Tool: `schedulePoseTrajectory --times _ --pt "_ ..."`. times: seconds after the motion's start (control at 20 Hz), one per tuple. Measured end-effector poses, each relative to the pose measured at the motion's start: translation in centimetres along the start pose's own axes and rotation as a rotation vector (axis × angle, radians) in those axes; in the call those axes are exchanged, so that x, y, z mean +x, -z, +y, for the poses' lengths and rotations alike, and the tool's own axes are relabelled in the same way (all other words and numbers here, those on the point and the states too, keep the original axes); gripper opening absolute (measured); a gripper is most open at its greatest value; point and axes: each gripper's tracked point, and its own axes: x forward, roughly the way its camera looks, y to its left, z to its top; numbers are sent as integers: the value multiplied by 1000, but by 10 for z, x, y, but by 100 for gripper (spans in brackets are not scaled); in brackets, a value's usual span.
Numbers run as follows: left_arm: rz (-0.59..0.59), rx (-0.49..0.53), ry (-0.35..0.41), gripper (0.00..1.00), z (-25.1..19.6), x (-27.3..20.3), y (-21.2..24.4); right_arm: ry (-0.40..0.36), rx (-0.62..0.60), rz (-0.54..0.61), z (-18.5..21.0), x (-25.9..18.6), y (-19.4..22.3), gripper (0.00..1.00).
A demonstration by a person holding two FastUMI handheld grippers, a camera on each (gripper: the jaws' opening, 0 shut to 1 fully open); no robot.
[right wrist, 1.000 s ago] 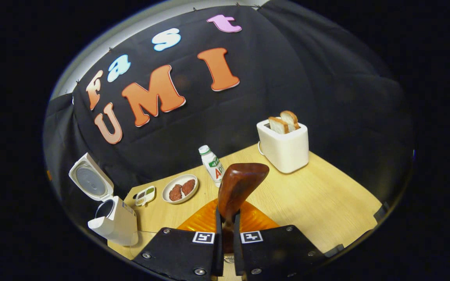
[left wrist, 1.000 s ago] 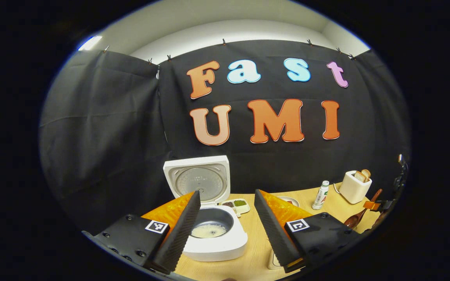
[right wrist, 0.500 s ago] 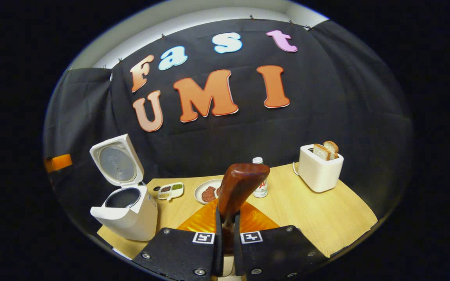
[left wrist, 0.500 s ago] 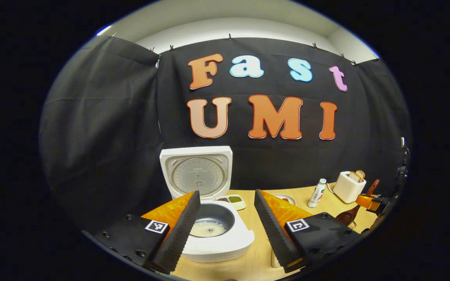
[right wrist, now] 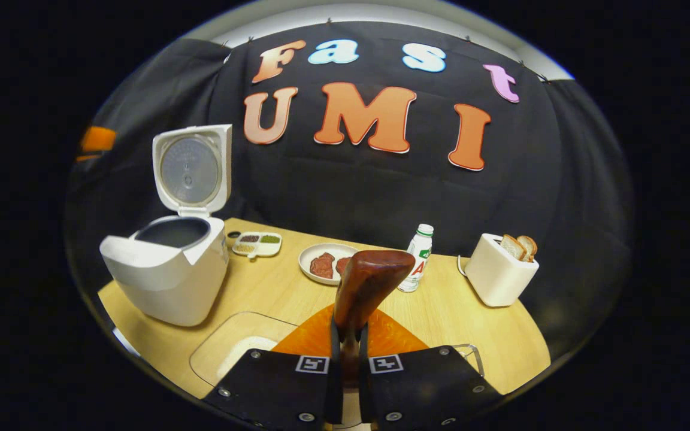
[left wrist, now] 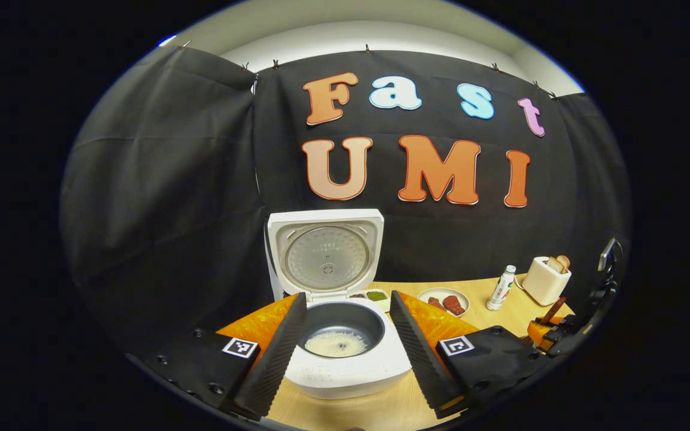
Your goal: Close the left gripper, press the button to open the rice cooker; take a wooden spoon from the chopstick holder with the right hand, scoop a spoonful of rice and pour it into the rice cooker, then put the wooden spoon back into the chopstick holder.
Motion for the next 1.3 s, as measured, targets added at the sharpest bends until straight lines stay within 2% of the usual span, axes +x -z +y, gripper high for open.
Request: schedulePoseTrajectory --times 0.1,0.15,0.25,0.35,0.4,0.5,0.6,0.65,0.75,0.9,0.95,1.0,1.05,1.1,1.15,1.25,1.3 --pt "3 3 2 94 3 2 -2 12 -41 11 8 7 8 10" --pt "2 7 0 91 5 3 -2 21 -56 23 11 9 13 10" --pt "4 11 -1 94 9 4 0 39 -77 42 12 15 23 10" --pt "6 12 -4 91 14 6 0 44 -78 66 17 17 33 10" --pt "9 11 -8 94 17 7 1 47 -80 56 19 19 31 10" --pt "14 2 -18 91 24 7 4 53 -73 68 24 23 34 10" --pt "25 -14 -26 91 31 8 7 29 -17 107 37 24 41 10" --pt "31 -19 -30 94 35 8 8 20 17 126 46 25 45 10" --pt "32 -21 -40 91 40 7 9 11 68 149 57 24 50 10" --pt "29 -11 -46 94 48 4 11 -10 136 171 74 23 51 10" --pt "30 -8 -48 91 50 4 12 -20 171 176 79 22 50 10" --pt "32 -8 -49 94 52 2 12 -33 209 192 84 22 51 10" --pt "33 -9 -51 91 54 2 12 -37 248 197 87 22 50 10" --pt "36 -11 -51 94 56 1 13 -43 286 209 89 22 50 10" --pt "39 -11 -51 91 58 0 15 -44 323 218 89 22 50 10" --pt "44 -10 -48 91 60 0 16 -45 416 242 87 21 52 10" --pt "45 -7 -48 94 61 0 17 -44 472 251 84 21 52 10"
